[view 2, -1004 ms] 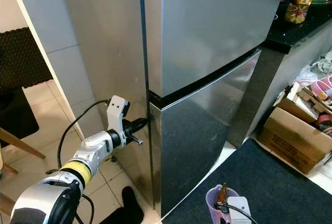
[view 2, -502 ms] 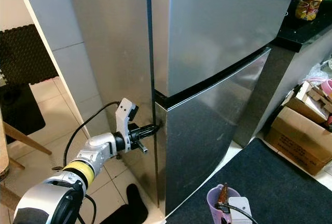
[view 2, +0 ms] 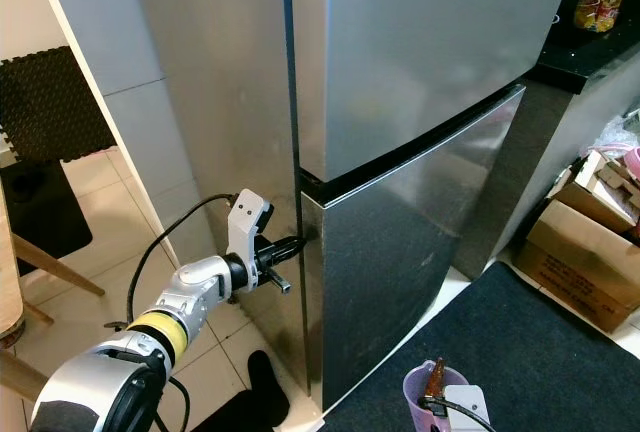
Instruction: Restocking fridge
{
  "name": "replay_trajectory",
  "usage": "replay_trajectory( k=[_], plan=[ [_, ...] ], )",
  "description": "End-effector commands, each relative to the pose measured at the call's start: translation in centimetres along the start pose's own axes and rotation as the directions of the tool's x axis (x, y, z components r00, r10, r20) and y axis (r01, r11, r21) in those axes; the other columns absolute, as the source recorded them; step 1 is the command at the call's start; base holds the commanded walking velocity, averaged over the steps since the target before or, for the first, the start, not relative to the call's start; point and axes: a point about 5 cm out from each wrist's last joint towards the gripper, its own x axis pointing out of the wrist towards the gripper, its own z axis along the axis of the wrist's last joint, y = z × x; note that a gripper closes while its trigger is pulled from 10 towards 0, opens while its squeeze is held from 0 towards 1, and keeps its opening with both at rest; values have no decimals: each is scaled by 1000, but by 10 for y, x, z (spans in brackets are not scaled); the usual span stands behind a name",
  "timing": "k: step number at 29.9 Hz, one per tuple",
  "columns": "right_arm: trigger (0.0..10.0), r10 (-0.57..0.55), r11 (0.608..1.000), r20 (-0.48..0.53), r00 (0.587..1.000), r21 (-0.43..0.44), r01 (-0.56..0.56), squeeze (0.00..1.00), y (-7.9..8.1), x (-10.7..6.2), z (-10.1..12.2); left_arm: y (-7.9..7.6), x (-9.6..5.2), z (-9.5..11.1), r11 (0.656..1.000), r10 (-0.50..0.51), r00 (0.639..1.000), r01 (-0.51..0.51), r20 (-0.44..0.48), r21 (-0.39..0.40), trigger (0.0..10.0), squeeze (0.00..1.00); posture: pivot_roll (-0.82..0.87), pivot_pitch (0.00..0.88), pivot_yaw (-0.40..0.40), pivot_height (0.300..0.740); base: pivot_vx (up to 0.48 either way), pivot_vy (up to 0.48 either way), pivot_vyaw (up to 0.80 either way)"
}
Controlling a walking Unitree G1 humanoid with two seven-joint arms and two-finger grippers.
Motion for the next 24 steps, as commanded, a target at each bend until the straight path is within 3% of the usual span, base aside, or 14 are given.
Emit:
replay_trajectory(
  k=[1,8,17,24],
  plan=[
    [10000,-4,1000,24,1000,11,4,0,0,0,3,7,-5,-1,999,34,999,-33,-28,33,10000,0,-148,103,32,740,0,0,0],
    [10000,2,1000,36,999,8,-3,0,2,3,10,19,-8,3,980,193,981,-192,-21,59,10000,0,-155,100,29,740,0,0,0],
    [10000,-7,1000,37,999,7,7,0,-3,1,8,10,2,6,981,194,981,-194,13,-1,10000,0,-166,98,36,740,0,0,0],
    [10000,-13,1000,34,999,7,13,0,-4,0,5,-2,12,6,988,156,988,-156,11,12,10000,0,-171,98,41,740,0,0,0]
  ],
)
